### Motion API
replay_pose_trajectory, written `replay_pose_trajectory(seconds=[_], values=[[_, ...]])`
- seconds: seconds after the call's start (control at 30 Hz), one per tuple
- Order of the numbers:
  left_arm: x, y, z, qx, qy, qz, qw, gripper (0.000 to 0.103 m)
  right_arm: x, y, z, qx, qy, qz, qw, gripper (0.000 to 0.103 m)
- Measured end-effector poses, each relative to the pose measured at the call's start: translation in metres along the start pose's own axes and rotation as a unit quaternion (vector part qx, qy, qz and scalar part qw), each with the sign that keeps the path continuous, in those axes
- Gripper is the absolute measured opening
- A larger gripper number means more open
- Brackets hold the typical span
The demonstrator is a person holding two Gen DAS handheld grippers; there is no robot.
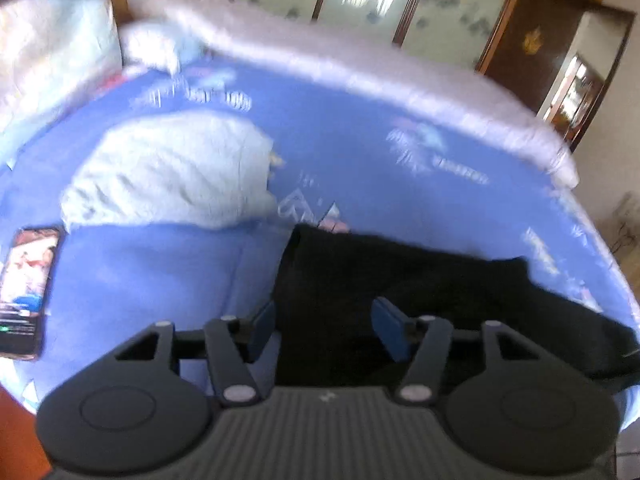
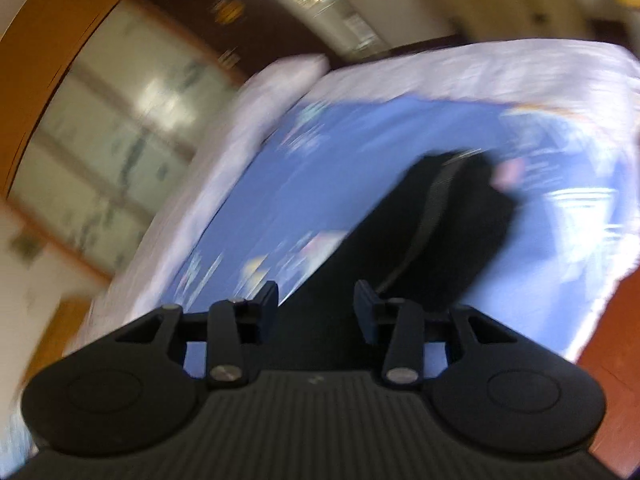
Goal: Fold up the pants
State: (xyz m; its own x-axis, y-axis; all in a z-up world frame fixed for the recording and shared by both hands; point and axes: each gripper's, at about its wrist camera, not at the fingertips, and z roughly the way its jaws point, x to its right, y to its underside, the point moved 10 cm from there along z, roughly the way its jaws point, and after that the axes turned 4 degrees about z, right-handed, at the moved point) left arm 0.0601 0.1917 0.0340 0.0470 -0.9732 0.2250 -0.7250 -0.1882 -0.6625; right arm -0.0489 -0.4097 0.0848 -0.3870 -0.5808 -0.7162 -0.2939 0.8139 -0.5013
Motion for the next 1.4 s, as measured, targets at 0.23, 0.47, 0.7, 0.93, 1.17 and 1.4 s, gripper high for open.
replay_pose_trajectory(seconds=[0.23,0.47,0.7,0.93,1.17,1.4], values=[[0.006,-0.003,0.066,-0.073,0.035,-0.023,0.9964,0.083,-0.076,0.083,0.054,-0.1,-0.04,-0.089,0.99,0.045],[0.022,0.008,0.099,-0.089,-0.026,0.072,0.9931,0.021,-0.107,0.139,0.104,-0.176,-0.031,-0.164,0.97,0.045],[0.015,-0.042,0.047,0.03,-0.064,0.08,0.9943,0.024,-0.101,0.146,0.091,-0.179,-0.031,-0.171,0.968,0.045],[0.001,-0.012,0.052,-0.008,-0.103,0.071,0.992,0.05,-0.085,0.142,0.078,-0.161,-0.027,-0.155,0.974,0.045],[-0.02,-0.014,-0.008,0.051,-0.121,-0.008,0.9914,0.051,-0.081,0.132,0.073,-0.149,-0.03,-0.145,0.978,0.045],[0.04,-0.01,-0.028,0.065,-0.029,0.044,0.9965,0.051,-0.086,0.141,0.075,-0.159,-0.036,-0.145,0.976,0.045]])
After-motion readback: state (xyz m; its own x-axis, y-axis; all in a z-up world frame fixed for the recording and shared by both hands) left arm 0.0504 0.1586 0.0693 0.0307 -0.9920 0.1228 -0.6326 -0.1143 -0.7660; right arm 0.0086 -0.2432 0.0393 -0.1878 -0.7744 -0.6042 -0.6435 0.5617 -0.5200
